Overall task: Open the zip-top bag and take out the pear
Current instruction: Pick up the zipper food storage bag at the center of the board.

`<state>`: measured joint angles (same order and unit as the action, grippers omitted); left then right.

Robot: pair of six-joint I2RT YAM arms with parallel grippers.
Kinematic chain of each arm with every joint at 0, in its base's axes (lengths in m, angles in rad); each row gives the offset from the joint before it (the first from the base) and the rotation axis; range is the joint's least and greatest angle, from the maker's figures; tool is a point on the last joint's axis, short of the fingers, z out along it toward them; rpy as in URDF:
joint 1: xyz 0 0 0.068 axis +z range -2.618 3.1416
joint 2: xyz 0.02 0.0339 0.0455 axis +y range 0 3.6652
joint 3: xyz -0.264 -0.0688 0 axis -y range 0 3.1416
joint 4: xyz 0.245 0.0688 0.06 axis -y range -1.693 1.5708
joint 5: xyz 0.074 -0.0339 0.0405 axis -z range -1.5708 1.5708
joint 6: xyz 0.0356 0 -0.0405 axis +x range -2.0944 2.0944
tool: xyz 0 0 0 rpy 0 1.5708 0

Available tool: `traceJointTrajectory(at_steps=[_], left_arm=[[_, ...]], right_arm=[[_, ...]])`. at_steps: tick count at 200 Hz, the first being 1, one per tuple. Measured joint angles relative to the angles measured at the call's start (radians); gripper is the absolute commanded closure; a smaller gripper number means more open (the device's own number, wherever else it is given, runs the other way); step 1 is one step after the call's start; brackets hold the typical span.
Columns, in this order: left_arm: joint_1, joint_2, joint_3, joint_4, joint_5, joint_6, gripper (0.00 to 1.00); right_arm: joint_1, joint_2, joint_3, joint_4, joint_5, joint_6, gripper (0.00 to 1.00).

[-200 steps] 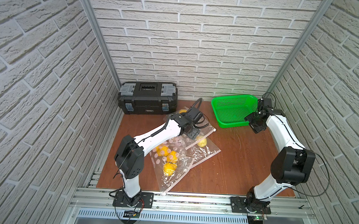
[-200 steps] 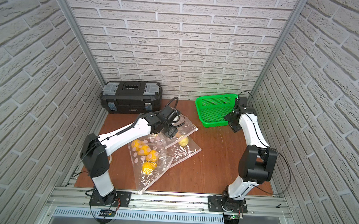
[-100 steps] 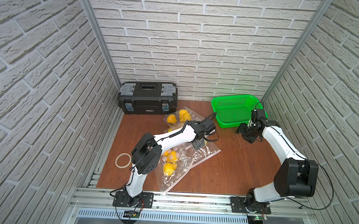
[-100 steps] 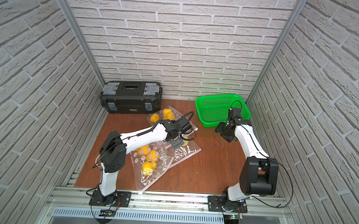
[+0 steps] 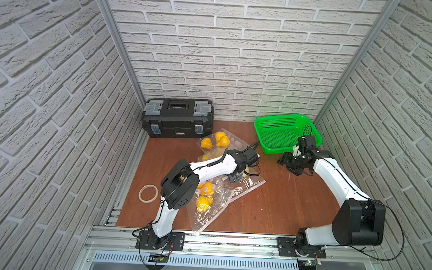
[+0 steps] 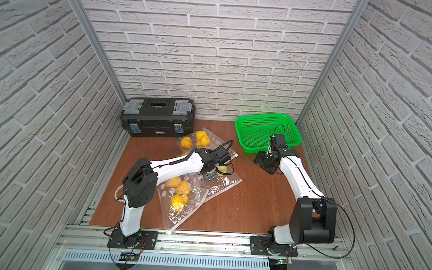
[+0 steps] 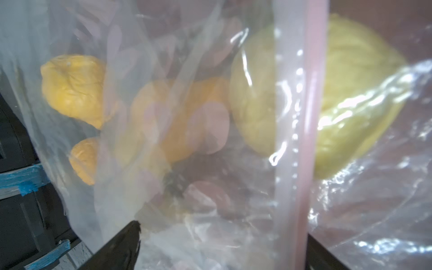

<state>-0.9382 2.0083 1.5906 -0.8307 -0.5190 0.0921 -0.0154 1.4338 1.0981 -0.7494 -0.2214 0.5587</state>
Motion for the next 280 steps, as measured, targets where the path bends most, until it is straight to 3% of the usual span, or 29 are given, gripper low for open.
traceJointTrajectory(at_steps=[44,79,164,238,280], left_arm=[[0.011,-0.022,-0.029,0.035,0.006,0.020,0.64],[0.068,-0.106,-0.039,0.053,0.084,-0.001,1.00],[0.304,-0.341,-0.024,0.063,0.332,-0.071,1.00],[0.545,-0.499,0.112,0.040,0.430,-0.166,1.00],[0.640,-0.608,0.156,0.034,0.452,-0.217,1.00]], right_arm=[[0.087,-0.006,-0.050,0.042,-0.046,-0.043,0.36],[0.184,-0.007,-0.051,0.076,-0.082,-0.078,0.38],[0.354,0.014,-0.005,0.155,-0.187,-0.142,0.39],[0.829,0.290,0.246,0.296,-0.281,-0.099,0.40],[1.019,0.507,0.423,0.327,-0.333,-0.087,0.40]])
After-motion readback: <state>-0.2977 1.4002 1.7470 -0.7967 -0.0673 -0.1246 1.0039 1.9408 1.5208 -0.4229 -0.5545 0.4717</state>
